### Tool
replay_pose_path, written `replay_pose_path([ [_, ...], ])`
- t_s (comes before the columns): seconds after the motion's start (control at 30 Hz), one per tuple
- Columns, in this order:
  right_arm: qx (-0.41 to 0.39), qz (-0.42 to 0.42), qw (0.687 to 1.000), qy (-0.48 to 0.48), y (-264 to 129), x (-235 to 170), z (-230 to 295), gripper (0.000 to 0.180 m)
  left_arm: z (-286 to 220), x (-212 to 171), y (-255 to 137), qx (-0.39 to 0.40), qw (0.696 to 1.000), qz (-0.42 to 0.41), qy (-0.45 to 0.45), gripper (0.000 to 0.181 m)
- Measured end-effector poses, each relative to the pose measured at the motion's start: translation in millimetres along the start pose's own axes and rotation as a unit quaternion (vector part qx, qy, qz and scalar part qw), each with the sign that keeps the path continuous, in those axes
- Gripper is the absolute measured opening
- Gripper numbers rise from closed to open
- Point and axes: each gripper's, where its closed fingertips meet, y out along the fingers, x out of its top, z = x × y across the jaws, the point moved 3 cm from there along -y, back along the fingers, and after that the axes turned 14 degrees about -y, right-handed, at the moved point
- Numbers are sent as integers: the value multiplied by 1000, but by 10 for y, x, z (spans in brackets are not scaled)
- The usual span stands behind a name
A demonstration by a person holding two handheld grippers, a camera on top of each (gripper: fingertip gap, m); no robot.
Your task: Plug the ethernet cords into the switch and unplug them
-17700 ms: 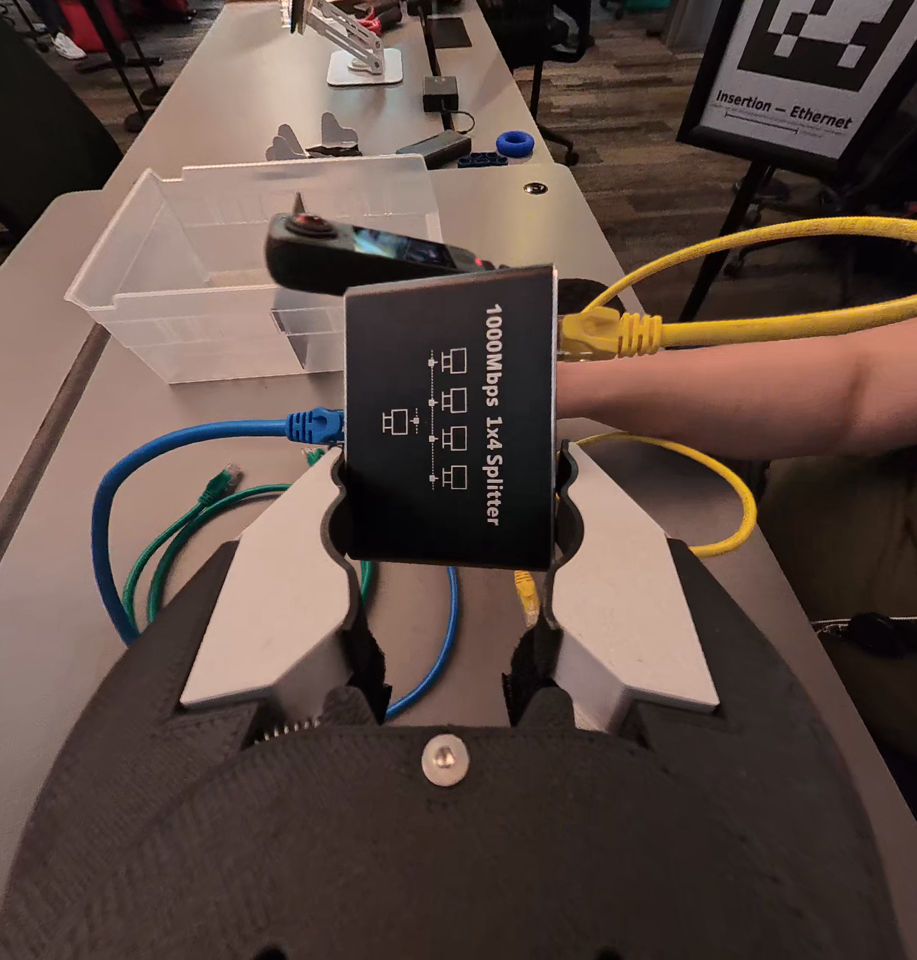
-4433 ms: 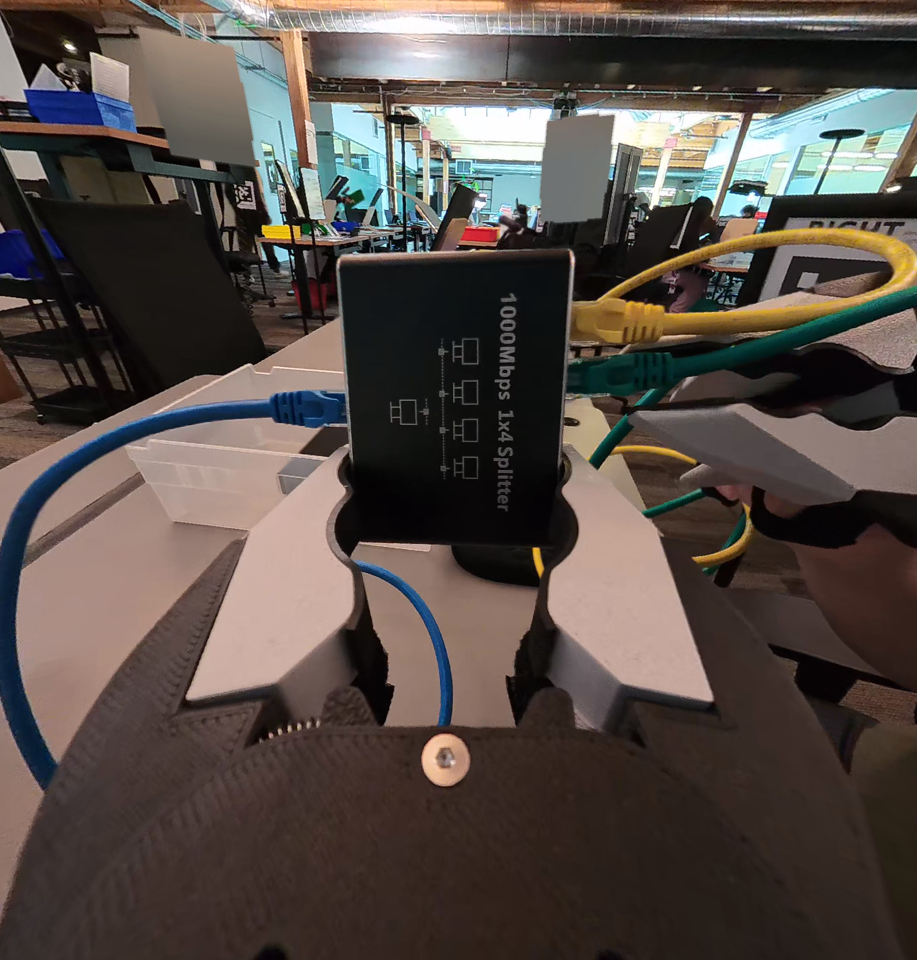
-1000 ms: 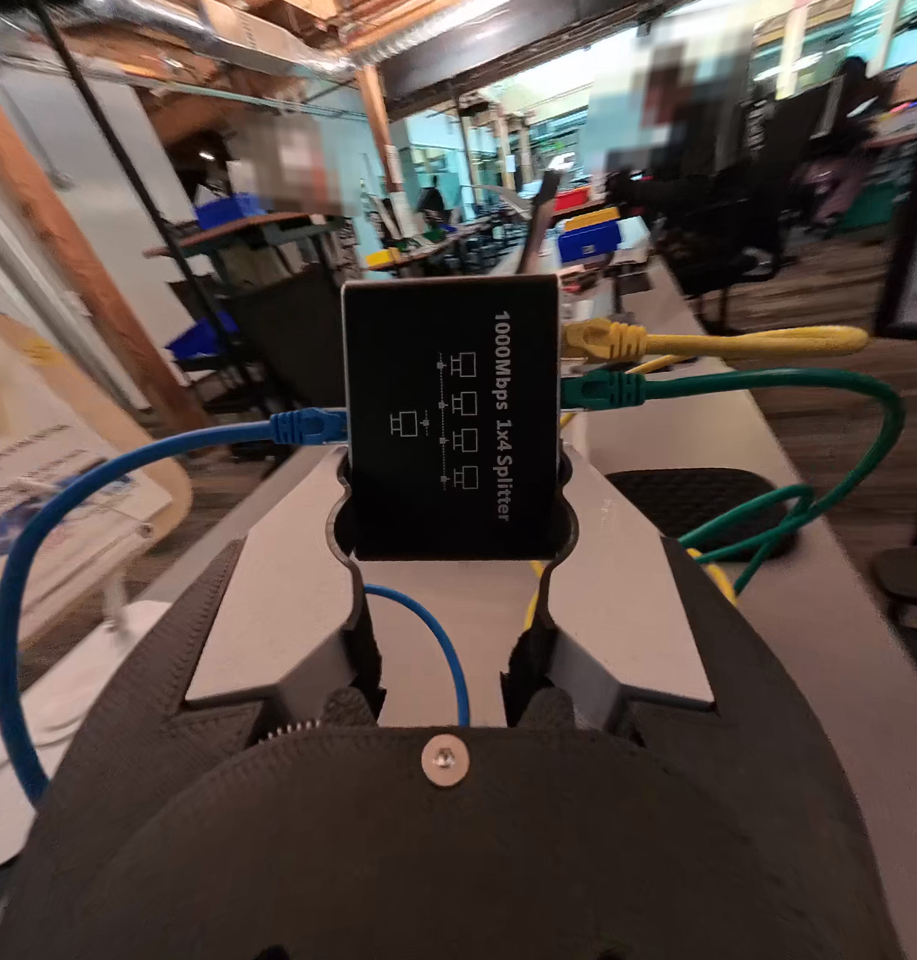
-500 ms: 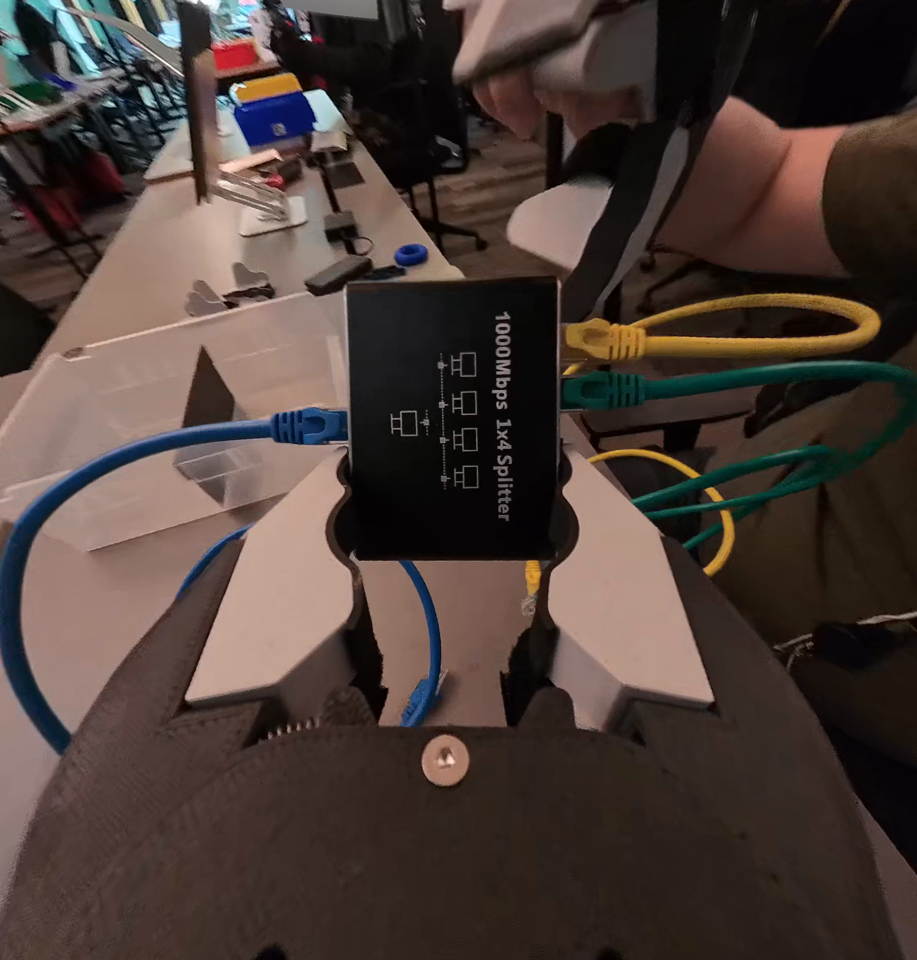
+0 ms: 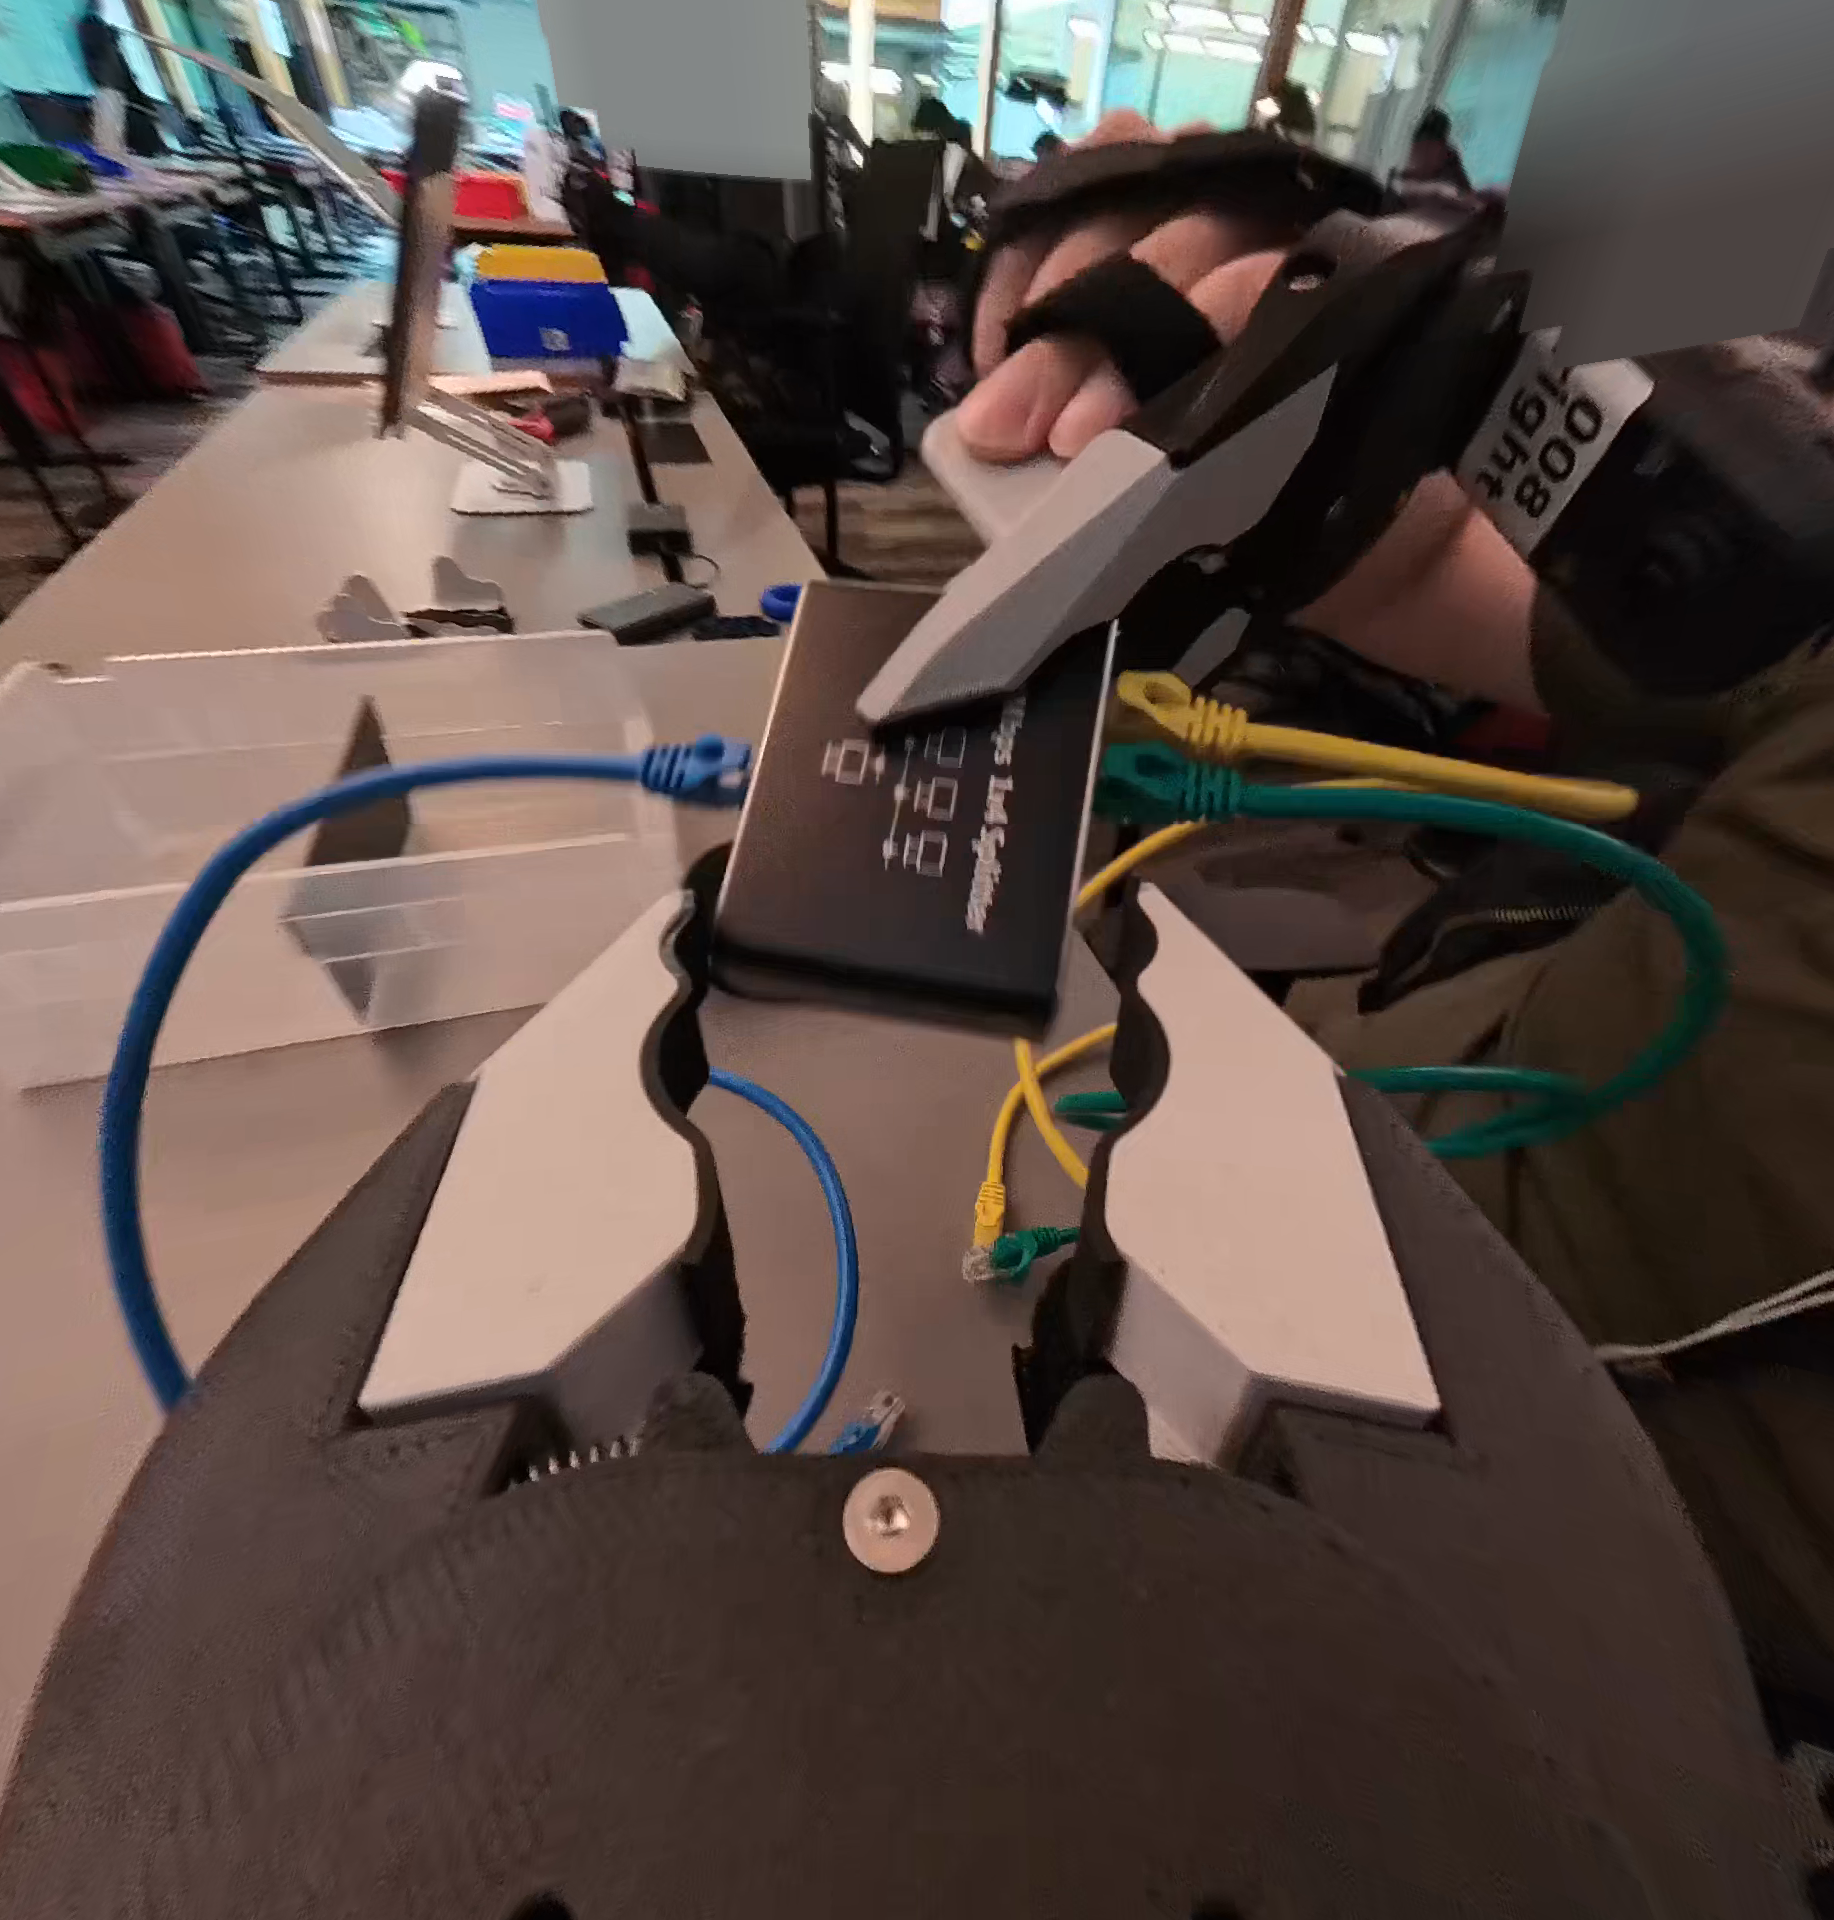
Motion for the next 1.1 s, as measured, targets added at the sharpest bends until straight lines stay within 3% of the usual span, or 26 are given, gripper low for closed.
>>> replay_pose_path([
  [0.23, -47, 129, 989, 48, -111, -806, -472, 33, 183, 274, -488, 95, 993, -66, 20, 55],
  [0.37, -77, 205, 969, 111, -236, -1390, -1054, 33, 135, 420, -707, 115, 986, -112, 46, 0],
  [0.53, -51, 303, 924, 228, -358, -2233, -1565, 33, 153, 452, -829, 129, 983, -122, 43, 0],
  [0.67, -5, 375, 866, 330, -440, -2845, -1701, 33, 157, 437, -787, 133, 984, -113, 47, 0],
  [0.93, 105, 434, 742, 500, -261, -3475, -1282, 33, 203, 375, -746, 146, 985, -84, 38, 0],
  [1.1, 144, 450, 705, 529, -57, -3695, -889, 33, 225, 368, -763, 145, 985, -85, 31, 0],
])
